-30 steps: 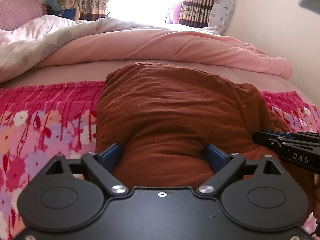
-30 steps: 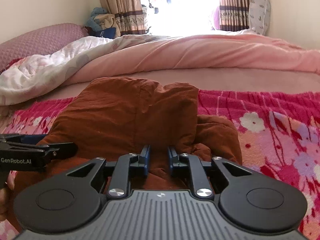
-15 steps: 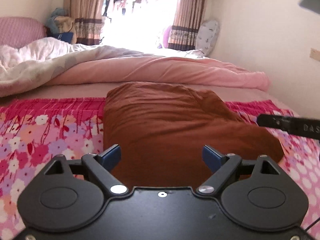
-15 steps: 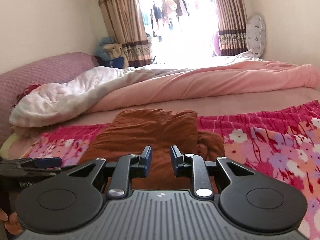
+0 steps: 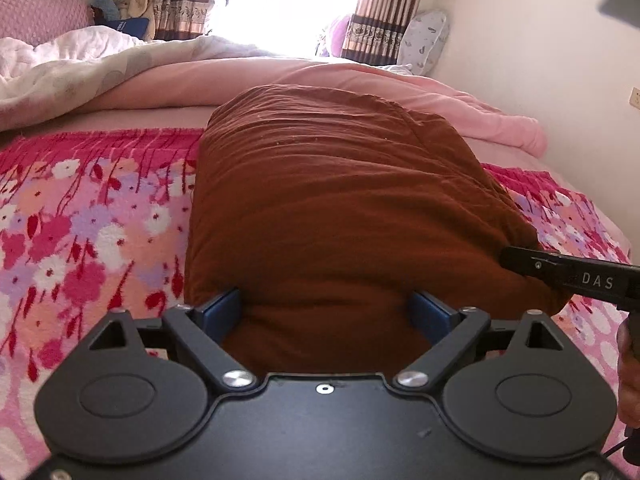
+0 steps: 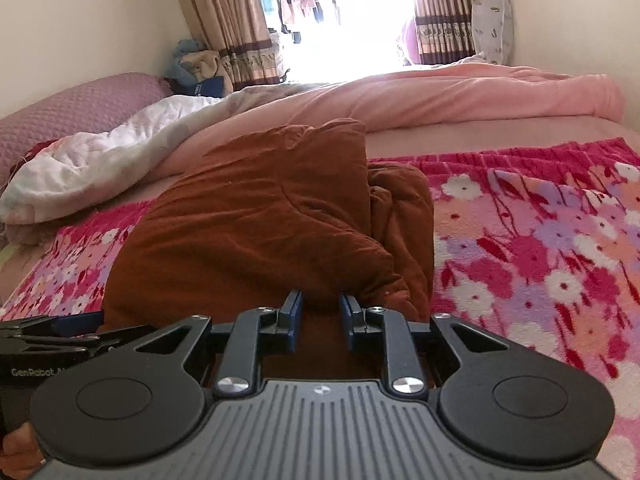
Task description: Fold large clothes
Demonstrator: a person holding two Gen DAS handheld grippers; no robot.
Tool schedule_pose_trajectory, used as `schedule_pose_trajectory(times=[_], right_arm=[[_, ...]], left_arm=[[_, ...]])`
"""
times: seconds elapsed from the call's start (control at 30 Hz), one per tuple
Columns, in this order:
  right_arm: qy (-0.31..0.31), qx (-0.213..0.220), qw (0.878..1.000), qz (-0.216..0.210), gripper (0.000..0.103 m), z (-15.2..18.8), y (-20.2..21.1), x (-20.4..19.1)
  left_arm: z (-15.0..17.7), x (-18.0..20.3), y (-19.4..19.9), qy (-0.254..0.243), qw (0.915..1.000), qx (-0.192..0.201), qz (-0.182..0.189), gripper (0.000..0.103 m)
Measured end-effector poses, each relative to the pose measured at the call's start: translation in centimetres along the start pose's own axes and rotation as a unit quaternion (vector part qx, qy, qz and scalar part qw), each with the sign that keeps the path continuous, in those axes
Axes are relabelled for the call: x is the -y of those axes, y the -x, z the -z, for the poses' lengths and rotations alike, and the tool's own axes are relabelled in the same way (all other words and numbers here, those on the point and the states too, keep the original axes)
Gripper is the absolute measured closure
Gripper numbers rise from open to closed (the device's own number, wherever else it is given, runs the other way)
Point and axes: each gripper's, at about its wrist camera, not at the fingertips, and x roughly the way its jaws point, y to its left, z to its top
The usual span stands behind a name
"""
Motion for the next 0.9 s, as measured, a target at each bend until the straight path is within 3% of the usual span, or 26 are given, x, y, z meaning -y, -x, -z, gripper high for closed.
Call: schedule_pose_trajectory(times=[0.27, 0.53, 0.63, 0.8, 0.9], right_arm=[[0.002, 0.005, 1.0, 0.004, 0.077, 0.1, 0.7, -0.1], [0.0, 0.045, 0.999, -0.007, 0.073, -3.9, 2.6, -0.5], [0.002, 0.045, 0.999, 0.004, 0.073, -5.1, 1.6, -0.6], [-0.004, 0.009, 1.0, 0.019, 0.073, -5.0, -1.7, -0.1], [-0.009, -0.006, 1.0, 0.024, 0.073, -4.2, -3.1, 0.3]], left_arm=[[-0.9, 0.2, 0.9, -0.01, 0.9999, 0.006, -0.004, 0.011], [-6.3, 0.8, 2.7, -0.013, 0.9985, 0.053, 0.007, 0.014], [-7.2, 0.8, 1.5, -0.007, 0.9989, 0.044, 0.012, 0.014], [-6.3, 0.4, -1.6, 0.01, 0.9997, 0.005, 0.022, 0.014], [-5.1, 0.7, -2.7, -0.011, 0.9998, 0.009, 0.014, 0.014]])
